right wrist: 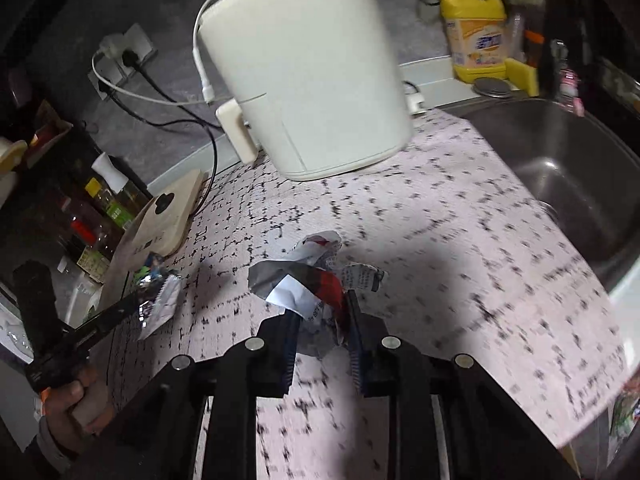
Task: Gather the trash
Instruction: 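Grasp the crumpled white tissue and red paper with the right tool while the left tool holds the foil, then carry the foil packets and tissue in both tools over the floor bin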
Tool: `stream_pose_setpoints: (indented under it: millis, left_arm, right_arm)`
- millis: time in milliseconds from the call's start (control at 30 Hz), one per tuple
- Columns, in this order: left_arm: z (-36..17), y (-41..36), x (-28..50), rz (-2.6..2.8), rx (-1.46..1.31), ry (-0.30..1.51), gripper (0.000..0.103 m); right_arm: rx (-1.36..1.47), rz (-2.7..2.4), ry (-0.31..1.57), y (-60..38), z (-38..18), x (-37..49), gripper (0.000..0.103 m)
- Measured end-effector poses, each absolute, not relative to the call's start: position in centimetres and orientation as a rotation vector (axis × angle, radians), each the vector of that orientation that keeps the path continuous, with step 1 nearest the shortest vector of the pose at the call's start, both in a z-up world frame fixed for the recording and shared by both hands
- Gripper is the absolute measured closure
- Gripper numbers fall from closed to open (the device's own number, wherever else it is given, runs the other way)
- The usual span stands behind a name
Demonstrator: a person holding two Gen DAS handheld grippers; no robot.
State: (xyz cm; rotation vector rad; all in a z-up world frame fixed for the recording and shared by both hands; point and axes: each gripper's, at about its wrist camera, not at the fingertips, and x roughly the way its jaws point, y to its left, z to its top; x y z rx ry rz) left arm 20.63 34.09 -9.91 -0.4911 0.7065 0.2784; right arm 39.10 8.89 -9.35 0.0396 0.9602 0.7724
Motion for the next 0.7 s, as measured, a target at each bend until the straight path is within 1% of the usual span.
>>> stream_pose_setpoints:
  millis: [267,700]
  left_arm:
    - [-9.3,26.6,25.0,0.103,-0.434,0.739,0.096]
    - [-9.6,10.9,29.4,-0.178,-0.328,0.807,0.096]
  right_arm:
    - [0.123,0.627,0.937,-1.6,-8.3,36.5,0.081]
    - [0.233,0.371,0.937,-18.5,-8.7,32.4,0.079]
